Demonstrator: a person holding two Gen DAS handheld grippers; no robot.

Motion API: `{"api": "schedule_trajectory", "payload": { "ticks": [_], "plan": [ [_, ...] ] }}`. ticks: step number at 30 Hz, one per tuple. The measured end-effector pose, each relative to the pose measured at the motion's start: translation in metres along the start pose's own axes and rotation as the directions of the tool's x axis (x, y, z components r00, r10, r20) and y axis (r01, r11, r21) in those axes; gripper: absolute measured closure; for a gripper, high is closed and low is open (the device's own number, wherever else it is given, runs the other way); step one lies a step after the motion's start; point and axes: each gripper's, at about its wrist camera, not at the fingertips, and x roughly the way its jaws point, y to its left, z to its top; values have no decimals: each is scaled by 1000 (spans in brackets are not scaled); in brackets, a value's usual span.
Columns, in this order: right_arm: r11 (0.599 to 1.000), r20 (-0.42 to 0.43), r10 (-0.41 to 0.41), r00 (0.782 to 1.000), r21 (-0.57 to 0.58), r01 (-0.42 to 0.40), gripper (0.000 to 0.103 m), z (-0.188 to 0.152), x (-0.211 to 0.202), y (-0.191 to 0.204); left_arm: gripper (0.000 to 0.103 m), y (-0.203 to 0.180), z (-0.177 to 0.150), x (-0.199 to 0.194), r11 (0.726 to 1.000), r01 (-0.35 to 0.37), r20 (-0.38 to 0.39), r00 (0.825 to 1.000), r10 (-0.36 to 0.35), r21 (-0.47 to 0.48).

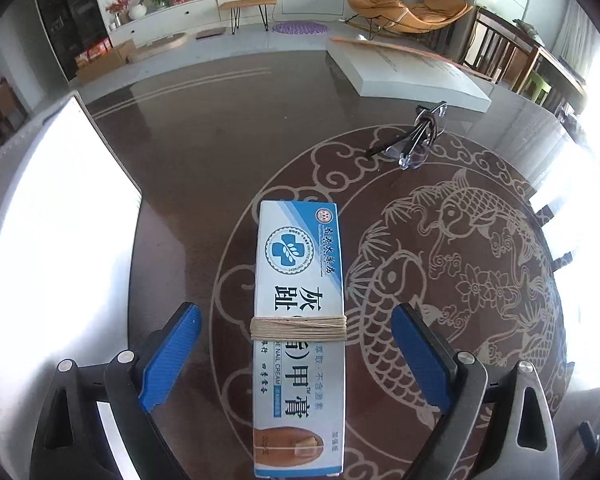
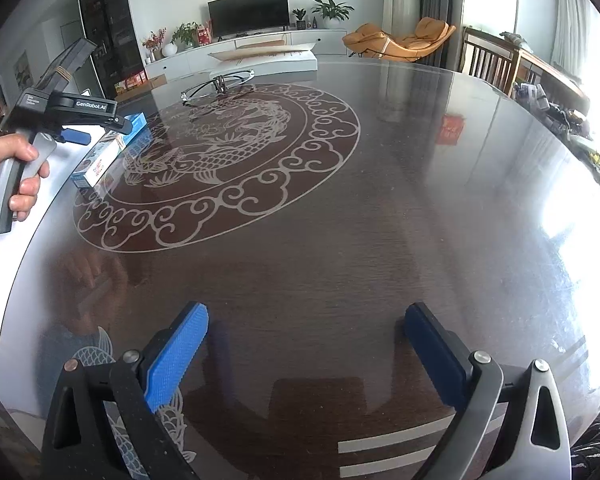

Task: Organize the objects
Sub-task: 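Move the left tool down onto the blue-and-white nail cream box, then close the left tool on the nail cream box and lift it, then move the right tool toward the rimless eyeglasses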

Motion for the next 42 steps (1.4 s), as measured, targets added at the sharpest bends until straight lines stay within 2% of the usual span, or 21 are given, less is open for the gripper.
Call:
{"api": "schedule_trajectory", "payload": {
  "ticks": [2, 3, 5, 6, 7, 9, 12, 16, 23, 29, 32, 37, 42],
  "plan": [
    [1000, 0, 1, 1000, 0, -1, 4, 0, 0, 0, 6, -2, -1, 10, 1000, -2, -19, 1000, 3, 4],
    [1000, 0, 2, 1000, 0, -2, 4, 0, 0, 0, 6, -5, -1, 10, 1000, -19, -3, 1000, 19, 12],
    [1000, 1, 4, 1000, 3, -4, 4, 0, 0, 0, 8, -9, -3, 10, 1000, -7, 23, 1000, 7, 23],
    [1000, 1, 6, 1000, 4, -6, 3, -1, 0, -1, 24, -10, -5, 7, 1000, -11, 50, 999, 10, 17],
    [1000, 1, 7, 1000, 5, -7, 3, -1, 0, -2, 43, -10, -7, 3, 1000, -14, 86, 996, 13, 12],
    [1000, -1, 7, 1000, 4, -7, 3, 0, 0, -2, 59, -9, -11, -2, 1000, -23, 113, 993, 24, -10],
    [1000, -5, 5, 1000, 0, -5, 2, 1, 1, -1, 59, -10, -22, -8, 998, -47, 117, 992, 52, -45],
    [1000, -13, 2, 1000, -12, -3, 0, 1, 2, 1, 59, -22, -60, -24, 996, -56, 130, 989, 66, -74],
    [1000, -22, 12, 1000, -16, -12, 0, 2, 2, -1, 57, -30, -131, -54, 999, -38, 178, 983, 41, -24],
    [997, -62, 50, 997, 58, -47, 0, 9, 0, -11, 57, -22, -152, -64, 1000, -26, 208, 978, 26, 0],
    [994, -89, 75, 993, 88, -67, 0, 28, 13, -8, 57, -22, -154, -66, 1000, -26, 223, 975, 25, 0],
    [992, -133, 128, 983, 42, -123, 0, 88, 60, 26, 57, -23, -152, -63, 1000, -21, 227, 974, 20, 3],
    [978, -119, 200, 972, 88, -190, 0, 145, 105, 54, 57, -25, -152, -63, 1000, -26, 236, 971, 25, 2]
  ]
}}
